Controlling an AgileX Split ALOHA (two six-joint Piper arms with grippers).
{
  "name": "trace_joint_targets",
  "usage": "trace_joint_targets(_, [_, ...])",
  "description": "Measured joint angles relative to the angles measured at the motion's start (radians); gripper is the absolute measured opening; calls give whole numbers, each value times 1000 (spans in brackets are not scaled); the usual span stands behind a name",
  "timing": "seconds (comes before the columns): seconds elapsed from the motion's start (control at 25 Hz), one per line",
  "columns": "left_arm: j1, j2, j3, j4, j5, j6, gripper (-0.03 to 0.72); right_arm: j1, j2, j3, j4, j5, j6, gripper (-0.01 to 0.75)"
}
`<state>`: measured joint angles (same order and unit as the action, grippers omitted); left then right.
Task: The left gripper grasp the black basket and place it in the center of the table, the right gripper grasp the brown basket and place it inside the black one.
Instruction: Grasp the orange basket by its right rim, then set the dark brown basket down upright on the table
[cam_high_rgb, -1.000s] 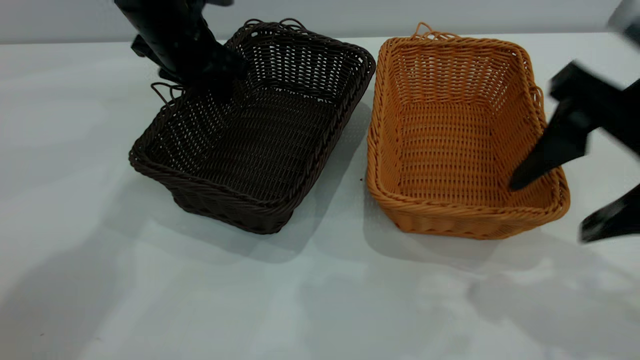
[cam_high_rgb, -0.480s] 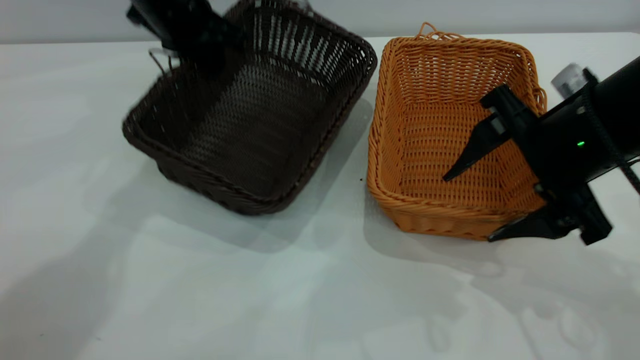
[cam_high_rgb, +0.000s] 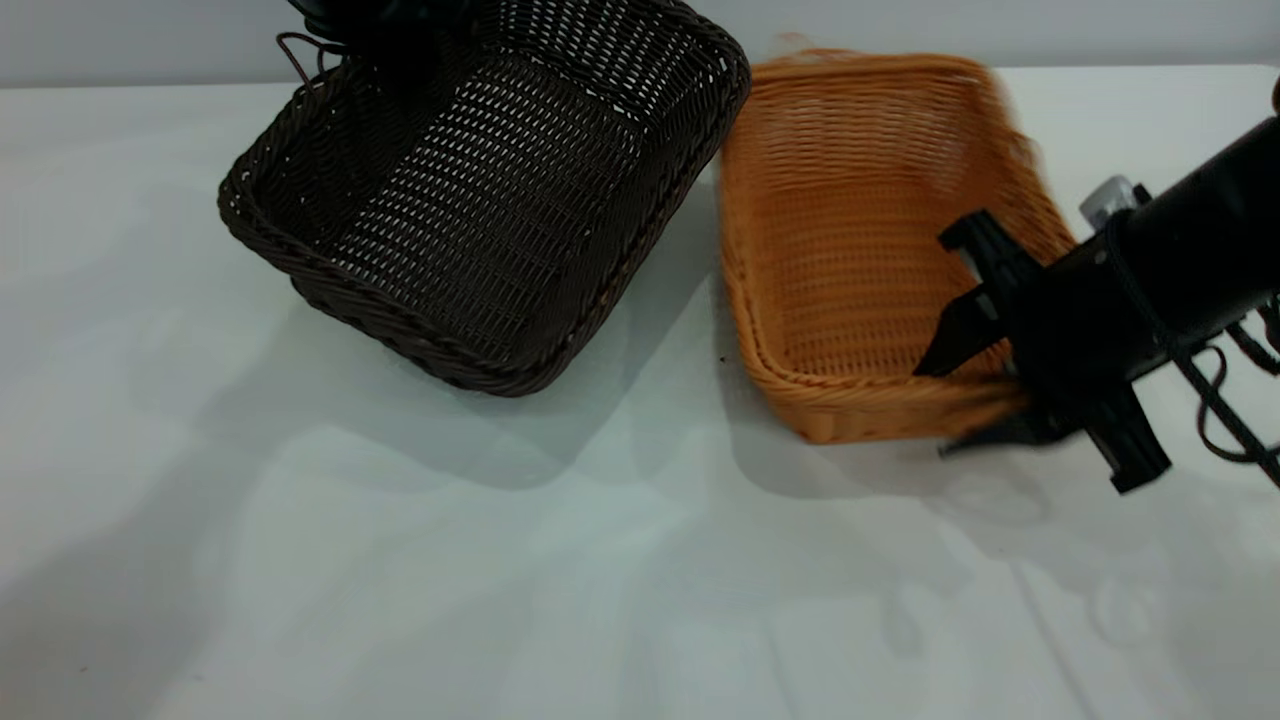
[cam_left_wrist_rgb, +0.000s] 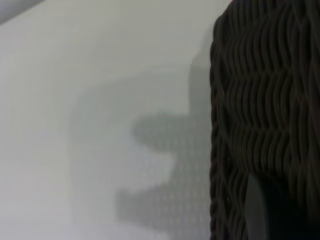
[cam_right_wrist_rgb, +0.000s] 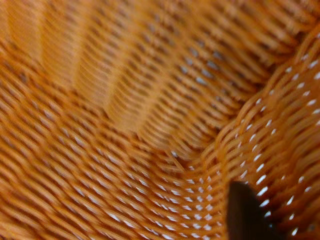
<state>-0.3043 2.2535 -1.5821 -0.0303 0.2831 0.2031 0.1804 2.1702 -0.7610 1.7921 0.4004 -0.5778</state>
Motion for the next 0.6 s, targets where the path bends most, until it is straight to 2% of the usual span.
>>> trace_joint_targets(0.08, [8,-3,0,11,5,29,78,-33,0,-2,21,5,-24,108])
trace_joint_targets(0.2, [12,-8,0,12,16,76,78,-112,-15,-2,-12,39,-104,84])
trace_joint_targets(0.28, [11,-9,0,10,23,116,78,-193,-49,-2,-70,66,-163,74])
trace_joint_targets(0.44, [-6,-11,0,-10,46,240,78,-363,-129,-23,-255,172,-231,69])
trace_joint_targets(0.6, [-33,-13,0,-52,110,446,77,-483,-220,-82,-377,321,-239,67])
